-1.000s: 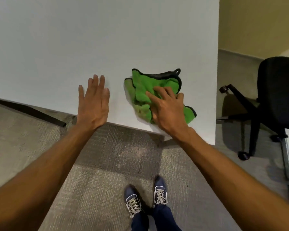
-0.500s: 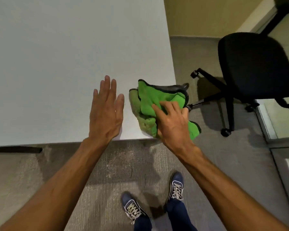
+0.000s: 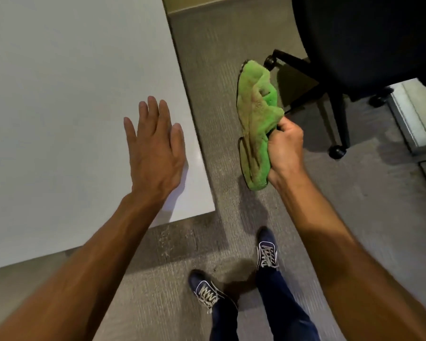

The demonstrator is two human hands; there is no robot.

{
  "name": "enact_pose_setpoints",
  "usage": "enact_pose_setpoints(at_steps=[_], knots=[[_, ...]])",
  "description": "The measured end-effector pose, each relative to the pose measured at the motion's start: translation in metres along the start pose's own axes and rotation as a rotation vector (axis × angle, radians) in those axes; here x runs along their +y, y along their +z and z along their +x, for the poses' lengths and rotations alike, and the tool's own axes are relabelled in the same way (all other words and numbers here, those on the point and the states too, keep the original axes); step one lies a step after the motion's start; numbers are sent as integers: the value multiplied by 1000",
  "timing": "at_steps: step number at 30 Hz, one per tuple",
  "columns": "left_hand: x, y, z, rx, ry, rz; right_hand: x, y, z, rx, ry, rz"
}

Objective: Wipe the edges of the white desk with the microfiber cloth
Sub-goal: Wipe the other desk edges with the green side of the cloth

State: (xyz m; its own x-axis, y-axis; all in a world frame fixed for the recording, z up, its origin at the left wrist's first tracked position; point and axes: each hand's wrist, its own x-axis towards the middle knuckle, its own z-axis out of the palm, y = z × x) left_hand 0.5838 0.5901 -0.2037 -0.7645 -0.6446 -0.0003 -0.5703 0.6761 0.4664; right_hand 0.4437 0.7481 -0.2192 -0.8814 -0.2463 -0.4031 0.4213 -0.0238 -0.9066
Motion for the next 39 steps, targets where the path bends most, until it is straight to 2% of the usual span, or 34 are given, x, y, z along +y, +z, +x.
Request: enact_pose_setpoints(at_steps=[4, 11, 16, 21, 26, 31, 35, 39], knots=[[0, 3, 1, 49, 18, 157, 32, -10, 16, -31, 125, 56], [5, 7, 0, 115, -14, 143, 59, -3, 17, -140, 226, 104], [8, 7, 0, 109, -31, 148, 47, 17, 20, -270, 169, 63], [9, 5, 1, 100, -23, 166, 22, 60, 38, -357, 8, 18], [8, 6, 4, 115, -26, 173, 19, 94, 48, -478, -49, -202], [11, 4, 3, 98, -33, 184, 29, 60, 16, -512, -145, -292], [13, 3, 2, 88, -34, 165, 41, 13, -47, -590, -122, -268], [12, 4, 3, 86, -34, 176, 55, -29, -106, -582, -78, -264]])
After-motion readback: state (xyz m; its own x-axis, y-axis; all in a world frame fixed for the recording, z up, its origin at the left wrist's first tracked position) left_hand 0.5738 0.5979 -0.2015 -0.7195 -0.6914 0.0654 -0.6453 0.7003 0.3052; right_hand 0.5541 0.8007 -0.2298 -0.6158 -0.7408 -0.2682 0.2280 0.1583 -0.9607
